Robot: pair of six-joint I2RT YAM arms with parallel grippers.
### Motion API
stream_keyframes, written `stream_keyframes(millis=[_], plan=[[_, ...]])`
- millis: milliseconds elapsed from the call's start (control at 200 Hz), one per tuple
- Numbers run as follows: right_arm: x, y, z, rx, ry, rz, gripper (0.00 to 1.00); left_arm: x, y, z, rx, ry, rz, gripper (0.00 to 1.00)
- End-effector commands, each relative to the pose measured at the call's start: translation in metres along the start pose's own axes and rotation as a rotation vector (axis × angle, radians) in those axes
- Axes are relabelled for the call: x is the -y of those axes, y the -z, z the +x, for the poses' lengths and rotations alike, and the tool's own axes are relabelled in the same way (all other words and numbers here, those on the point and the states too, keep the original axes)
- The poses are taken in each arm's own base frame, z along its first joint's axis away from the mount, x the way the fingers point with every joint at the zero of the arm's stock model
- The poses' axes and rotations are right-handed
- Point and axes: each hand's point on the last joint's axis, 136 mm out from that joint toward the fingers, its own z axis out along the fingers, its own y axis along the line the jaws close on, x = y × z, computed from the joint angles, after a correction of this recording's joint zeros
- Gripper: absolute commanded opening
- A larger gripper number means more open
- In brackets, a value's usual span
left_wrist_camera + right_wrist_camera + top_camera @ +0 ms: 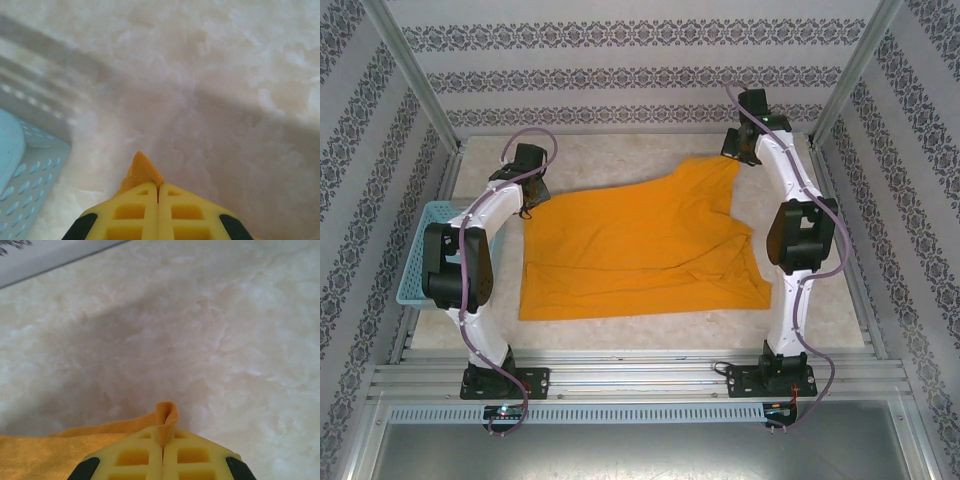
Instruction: Fold the inside-out t-shirt
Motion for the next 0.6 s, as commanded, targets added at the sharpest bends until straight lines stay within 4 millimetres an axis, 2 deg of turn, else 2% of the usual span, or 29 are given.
stream_keyframes(millis=[0, 75, 220, 340, 500, 595], plan=[[-0.006, 0.029, -0.010, 0.064, 0.016, -0.039, 0.00, -0.009, 0.016, -0.024, 0.075, -0.007, -0.024, 0.00], [-0.014, 0.040, -0.004, 0.080, 0.034, -0.068, 0.00, -0.010, 0.020, -0.020, 0.072, -0.004, -0.016, 0.00], [-0.020, 0.060, 0.023, 0.106, 0.071, -0.106, 0.01, -0.010, 0.029, -0.006, 0.054, 0.029, 0.038, 0.00], [-0.018, 0.071, 0.056, 0.109, 0.078, -0.132, 0.02, 0.010, 0.036, 0.017, 0.040, 0.105, 0.204, 0.00], [-0.011, 0.080, 0.104, 0.080, 0.076, -0.164, 0.04, 0.001, 0.039, 0.040, 0.029, 0.125, 0.201, 0.00], [0.000, 0.077, 0.132, 0.041, 0.063, -0.162, 0.04, -0.005, 0.042, 0.054, 0.016, 0.101, 0.194, 0.00]])
